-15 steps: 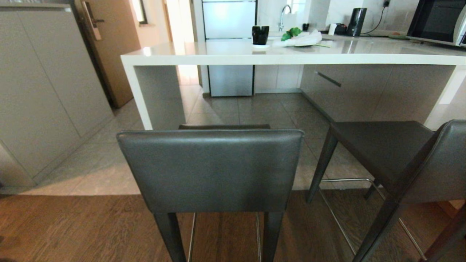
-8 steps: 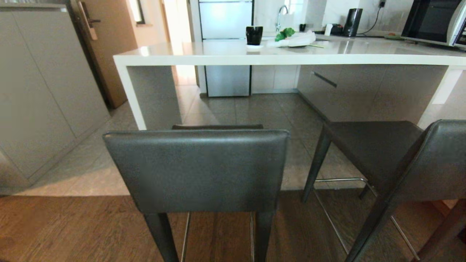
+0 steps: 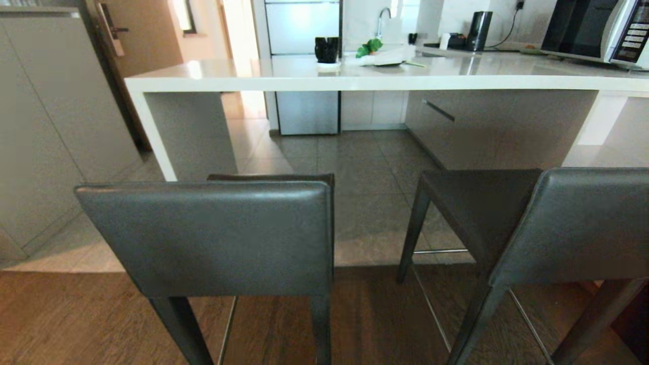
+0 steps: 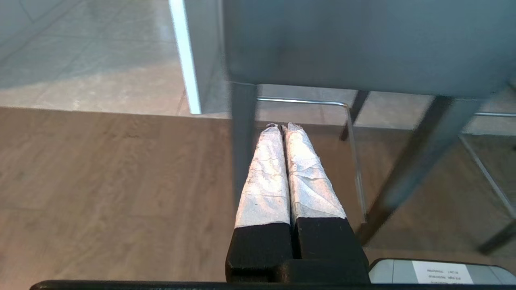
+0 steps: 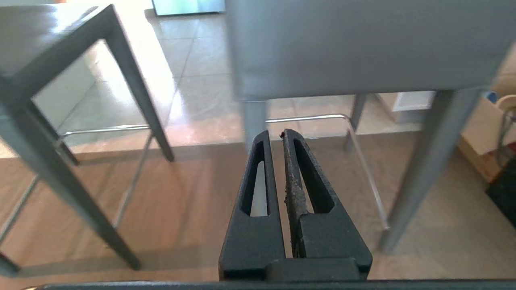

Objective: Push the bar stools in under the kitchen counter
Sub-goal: Push the gray chair back under the dining table

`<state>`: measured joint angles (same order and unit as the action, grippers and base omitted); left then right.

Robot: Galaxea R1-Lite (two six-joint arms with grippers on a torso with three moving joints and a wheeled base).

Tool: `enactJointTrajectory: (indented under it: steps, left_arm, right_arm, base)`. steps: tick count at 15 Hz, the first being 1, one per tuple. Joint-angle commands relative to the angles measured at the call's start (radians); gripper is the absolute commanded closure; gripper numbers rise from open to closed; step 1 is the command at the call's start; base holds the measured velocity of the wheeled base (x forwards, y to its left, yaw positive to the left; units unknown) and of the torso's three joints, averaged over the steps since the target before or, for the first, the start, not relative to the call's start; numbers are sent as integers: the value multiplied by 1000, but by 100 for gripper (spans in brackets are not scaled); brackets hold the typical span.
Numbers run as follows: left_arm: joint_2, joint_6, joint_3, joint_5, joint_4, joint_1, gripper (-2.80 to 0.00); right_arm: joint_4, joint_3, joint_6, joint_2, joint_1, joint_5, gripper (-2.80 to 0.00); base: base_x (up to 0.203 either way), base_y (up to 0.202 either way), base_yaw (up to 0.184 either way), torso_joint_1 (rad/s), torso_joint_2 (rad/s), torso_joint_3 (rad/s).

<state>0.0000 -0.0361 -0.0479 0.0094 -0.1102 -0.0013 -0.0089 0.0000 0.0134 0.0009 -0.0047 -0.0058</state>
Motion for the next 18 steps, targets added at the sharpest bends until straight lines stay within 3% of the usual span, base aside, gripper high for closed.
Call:
enactJointTrajectory:
  steps: [1, 18]
  left_arm:
    - [2, -1, 0, 1, 0, 1, 0]
    - [2, -1, 0, 0, 0, 0, 0]
  right_arm:
    - [0, 0, 0, 1, 0, 0, 0]
    - [0, 0, 0, 2, 0, 0, 0]
  base:
    - [0, -191, -1, 2, 2, 2]
    - [0, -195, 3, 2, 2, 2]
